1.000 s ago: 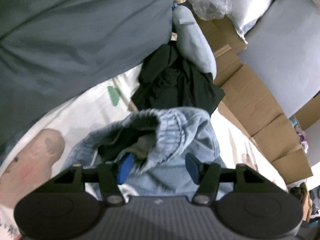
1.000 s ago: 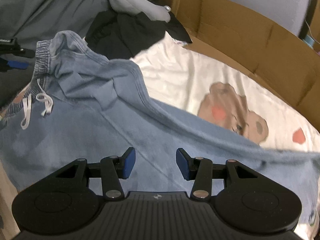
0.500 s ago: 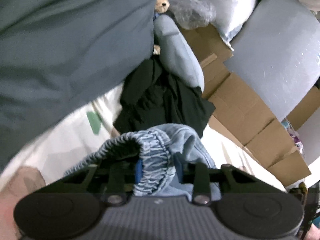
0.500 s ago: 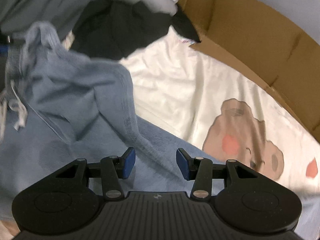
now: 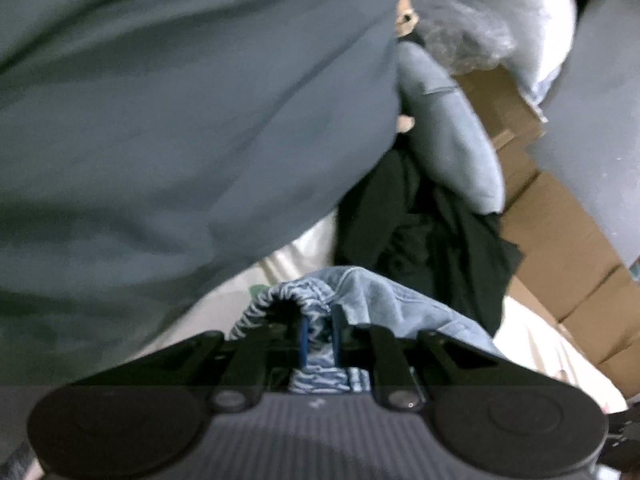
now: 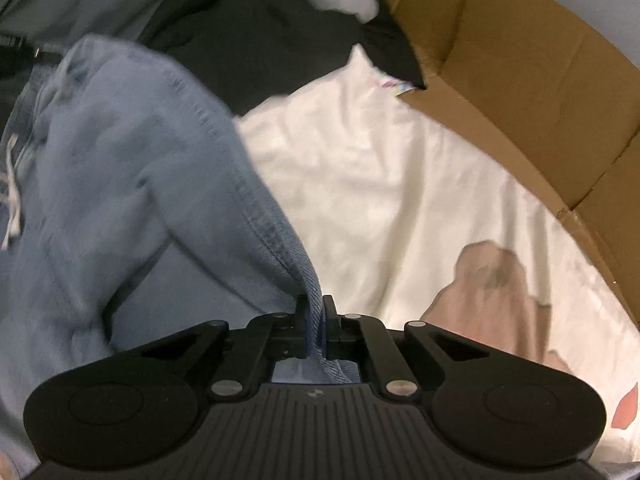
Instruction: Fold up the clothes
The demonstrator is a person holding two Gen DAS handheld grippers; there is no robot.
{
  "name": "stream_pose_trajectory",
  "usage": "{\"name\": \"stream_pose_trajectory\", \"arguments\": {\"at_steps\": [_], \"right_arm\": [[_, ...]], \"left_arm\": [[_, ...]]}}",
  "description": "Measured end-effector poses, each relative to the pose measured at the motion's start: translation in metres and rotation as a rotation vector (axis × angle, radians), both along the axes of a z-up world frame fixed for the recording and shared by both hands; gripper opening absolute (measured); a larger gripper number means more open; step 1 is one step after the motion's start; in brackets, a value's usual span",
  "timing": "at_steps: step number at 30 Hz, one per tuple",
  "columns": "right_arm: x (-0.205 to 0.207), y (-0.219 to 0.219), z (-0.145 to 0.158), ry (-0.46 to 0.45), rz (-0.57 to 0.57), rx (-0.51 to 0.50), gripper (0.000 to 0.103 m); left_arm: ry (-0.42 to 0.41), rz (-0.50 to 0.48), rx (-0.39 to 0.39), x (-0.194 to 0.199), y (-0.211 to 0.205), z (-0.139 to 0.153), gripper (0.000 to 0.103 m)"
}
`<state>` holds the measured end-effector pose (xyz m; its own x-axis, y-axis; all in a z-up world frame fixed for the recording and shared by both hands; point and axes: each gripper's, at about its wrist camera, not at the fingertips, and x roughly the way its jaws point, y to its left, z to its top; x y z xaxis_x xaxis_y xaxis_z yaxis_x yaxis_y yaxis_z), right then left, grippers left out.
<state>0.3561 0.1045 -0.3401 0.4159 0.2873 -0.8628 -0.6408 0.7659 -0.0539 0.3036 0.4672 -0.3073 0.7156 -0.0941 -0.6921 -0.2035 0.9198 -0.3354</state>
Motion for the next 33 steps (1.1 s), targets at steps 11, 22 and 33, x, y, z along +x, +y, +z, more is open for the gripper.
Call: {"name": "stream_pose_trajectory", "arguments": {"at_steps": [11,22,33], "right_arm": [[0.051,0.017,-0.007,-0.029,-0.055,-0.056,0.001],[0.076,-0.002,-0.01,-0.001,-0.179,-0.061,0.045],[0.034,-0.057,0.023,0.004,-0.255,0.059,0.045]], "left_arm": [[0.107,0.037,0.053,0.025,0.021,-0.044,0.012],[0.204,0.068,0.083,0.015,0.027,-0.034,0.053],[0.21,0.169,0.04,-0.045,0.033,0.002,0.067]]}}
